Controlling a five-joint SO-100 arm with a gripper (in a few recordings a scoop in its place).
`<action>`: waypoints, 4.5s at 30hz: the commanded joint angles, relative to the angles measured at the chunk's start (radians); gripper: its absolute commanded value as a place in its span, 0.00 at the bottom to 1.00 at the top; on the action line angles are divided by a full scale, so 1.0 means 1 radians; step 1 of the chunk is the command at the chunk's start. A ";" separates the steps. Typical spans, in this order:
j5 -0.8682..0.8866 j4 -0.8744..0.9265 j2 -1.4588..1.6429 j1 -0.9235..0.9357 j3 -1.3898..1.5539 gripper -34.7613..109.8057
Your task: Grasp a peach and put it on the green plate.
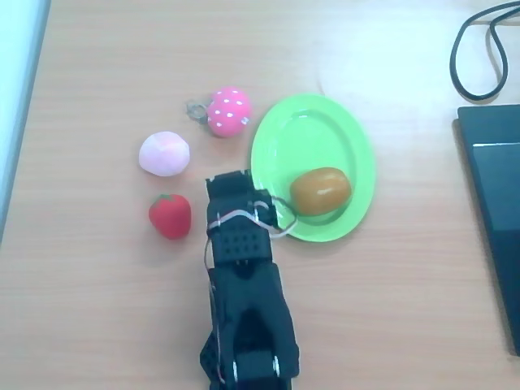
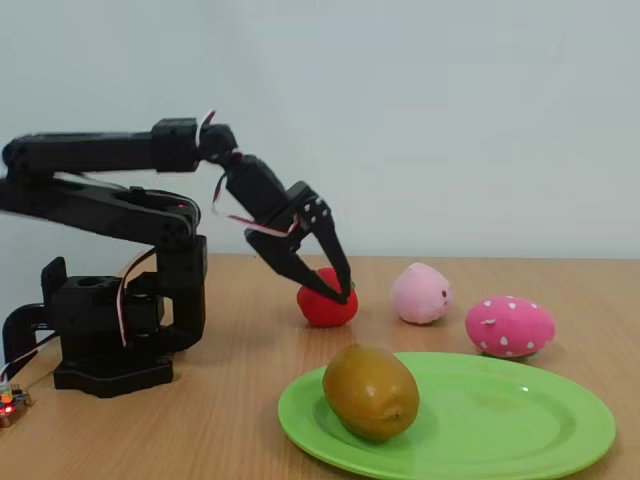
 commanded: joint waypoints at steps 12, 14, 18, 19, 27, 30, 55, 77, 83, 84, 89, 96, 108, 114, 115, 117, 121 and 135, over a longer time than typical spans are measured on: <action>-0.115 0.103 -0.417 -0.066 -0.419 0.34; -0.118 0.103 -0.426 -0.080 -0.425 0.38; -0.126 0.103 -0.456 -0.101 -0.445 0.48; -0.130 0.103 -0.468 -0.107 -0.454 0.49; -0.164 0.130 -0.617 -0.143 -0.558 0.55; -0.173 0.130 -0.672 -0.155 -0.586 0.56; -0.227 0.121 -1.209 -0.242 -0.940 0.60; -0.236 0.129 -1.433 -0.310 -1.072 0.59; -0.236 0.135 -1.497 -0.327 -1.149 0.57; -0.236 0.135 -1.506 -0.330 -1.158 0.57; -0.233 0.138 -1.546 -0.334 -1.195 0.56; -0.230 0.138 -1.583 -0.334 -1.235 0.53; -0.216 0.169 -1.578 -0.328 -1.264 0.49; -0.215 0.170 -1.563 -0.324 -1.267 0.49; -0.215 0.173 -1.560 -0.322 -1.267 0.49; -0.215 0.178 -1.552 -0.322 -1.270 0.49; -0.215 0.206 -1.540 -0.319 -1.305 0.49; -0.207 0.305 -1.496 -0.284 -1.508 0.49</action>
